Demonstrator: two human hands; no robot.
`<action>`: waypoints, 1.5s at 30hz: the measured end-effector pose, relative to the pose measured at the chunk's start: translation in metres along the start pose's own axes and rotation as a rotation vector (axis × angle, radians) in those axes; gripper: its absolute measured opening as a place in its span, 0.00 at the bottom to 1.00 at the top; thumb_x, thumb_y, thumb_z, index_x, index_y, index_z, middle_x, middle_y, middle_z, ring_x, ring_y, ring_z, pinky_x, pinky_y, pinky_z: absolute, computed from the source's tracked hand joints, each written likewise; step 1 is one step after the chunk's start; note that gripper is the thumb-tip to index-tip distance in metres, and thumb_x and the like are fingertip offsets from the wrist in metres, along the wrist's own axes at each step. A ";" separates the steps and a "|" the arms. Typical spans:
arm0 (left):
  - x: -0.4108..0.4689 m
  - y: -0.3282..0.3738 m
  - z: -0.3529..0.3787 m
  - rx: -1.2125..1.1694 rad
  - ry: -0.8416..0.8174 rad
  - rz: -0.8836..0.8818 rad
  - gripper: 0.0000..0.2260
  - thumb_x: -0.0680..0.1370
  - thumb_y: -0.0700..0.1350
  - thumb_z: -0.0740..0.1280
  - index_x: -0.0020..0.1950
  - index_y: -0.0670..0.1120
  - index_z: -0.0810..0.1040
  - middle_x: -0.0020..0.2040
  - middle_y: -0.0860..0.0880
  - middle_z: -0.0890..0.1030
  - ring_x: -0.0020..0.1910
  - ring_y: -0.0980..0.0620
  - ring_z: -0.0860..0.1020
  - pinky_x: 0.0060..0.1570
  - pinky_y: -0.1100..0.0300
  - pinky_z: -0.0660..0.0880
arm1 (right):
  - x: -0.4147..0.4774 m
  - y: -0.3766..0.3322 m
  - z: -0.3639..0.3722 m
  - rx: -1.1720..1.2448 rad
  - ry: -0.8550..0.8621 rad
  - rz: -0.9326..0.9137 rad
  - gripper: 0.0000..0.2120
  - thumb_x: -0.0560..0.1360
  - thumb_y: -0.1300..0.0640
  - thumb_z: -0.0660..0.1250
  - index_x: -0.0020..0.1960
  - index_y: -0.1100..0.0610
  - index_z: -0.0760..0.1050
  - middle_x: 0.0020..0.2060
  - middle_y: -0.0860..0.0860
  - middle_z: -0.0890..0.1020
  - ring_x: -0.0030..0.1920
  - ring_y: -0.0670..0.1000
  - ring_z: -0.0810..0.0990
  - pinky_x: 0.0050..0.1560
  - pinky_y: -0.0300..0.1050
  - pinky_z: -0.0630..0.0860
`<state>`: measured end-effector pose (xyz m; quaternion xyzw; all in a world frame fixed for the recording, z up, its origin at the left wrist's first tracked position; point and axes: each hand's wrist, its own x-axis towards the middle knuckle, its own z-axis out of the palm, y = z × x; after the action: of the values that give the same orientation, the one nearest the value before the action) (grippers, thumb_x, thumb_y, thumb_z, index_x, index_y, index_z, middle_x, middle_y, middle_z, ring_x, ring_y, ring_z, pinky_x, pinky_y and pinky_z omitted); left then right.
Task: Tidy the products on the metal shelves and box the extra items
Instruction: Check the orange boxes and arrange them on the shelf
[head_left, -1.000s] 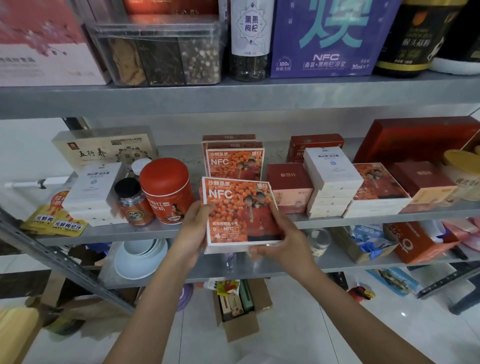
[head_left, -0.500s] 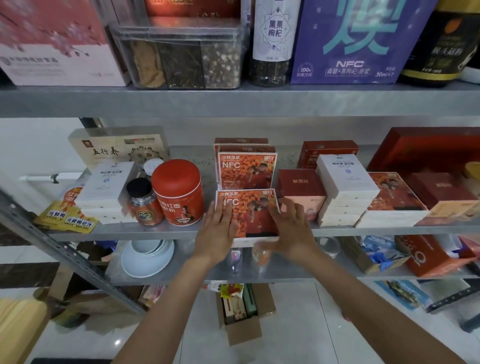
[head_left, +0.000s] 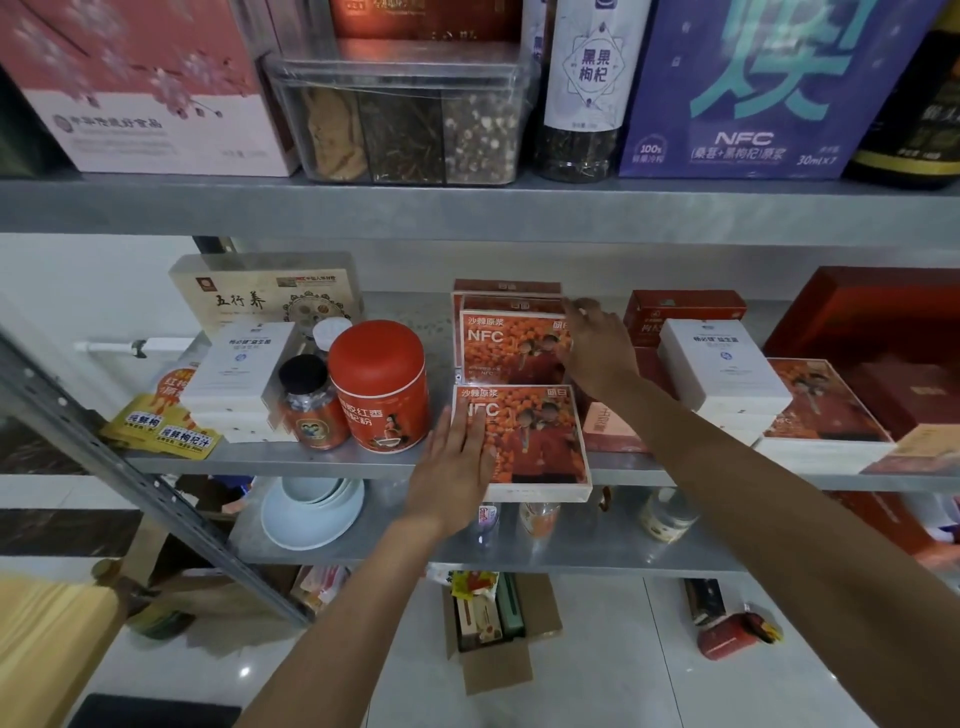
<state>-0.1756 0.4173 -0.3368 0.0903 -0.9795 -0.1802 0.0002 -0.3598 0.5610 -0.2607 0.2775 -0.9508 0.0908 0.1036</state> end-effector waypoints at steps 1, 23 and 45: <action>0.000 0.000 0.000 0.000 0.001 0.000 0.26 0.85 0.53 0.45 0.80 0.48 0.40 0.80 0.48 0.37 0.79 0.48 0.37 0.77 0.52 0.42 | -0.001 -0.001 0.001 0.007 0.027 0.005 0.32 0.77 0.52 0.68 0.76 0.58 0.59 0.70 0.60 0.65 0.68 0.60 0.68 0.70 0.54 0.65; -0.009 0.018 -0.019 -0.528 0.526 -0.079 0.22 0.79 0.41 0.68 0.73 0.47 0.70 0.69 0.46 0.73 0.69 0.47 0.70 0.65 0.53 0.70 | -0.113 0.010 -0.038 0.672 0.418 0.058 0.16 0.70 0.63 0.76 0.54 0.62 0.76 0.51 0.54 0.82 0.51 0.48 0.79 0.53 0.39 0.76; -0.051 0.053 -0.093 -1.426 0.296 -0.407 0.04 0.72 0.44 0.74 0.42 0.44 0.85 0.39 0.44 0.86 0.34 0.49 0.85 0.33 0.61 0.79 | -0.154 0.017 -0.073 1.656 -0.459 0.345 0.33 0.65 0.54 0.78 0.67 0.46 0.68 0.53 0.57 0.84 0.53 0.59 0.84 0.44 0.48 0.81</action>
<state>-0.1314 0.4419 -0.2292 0.2706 -0.5791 -0.7529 0.1566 -0.2319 0.6703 -0.2305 0.1272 -0.6052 0.7083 -0.3404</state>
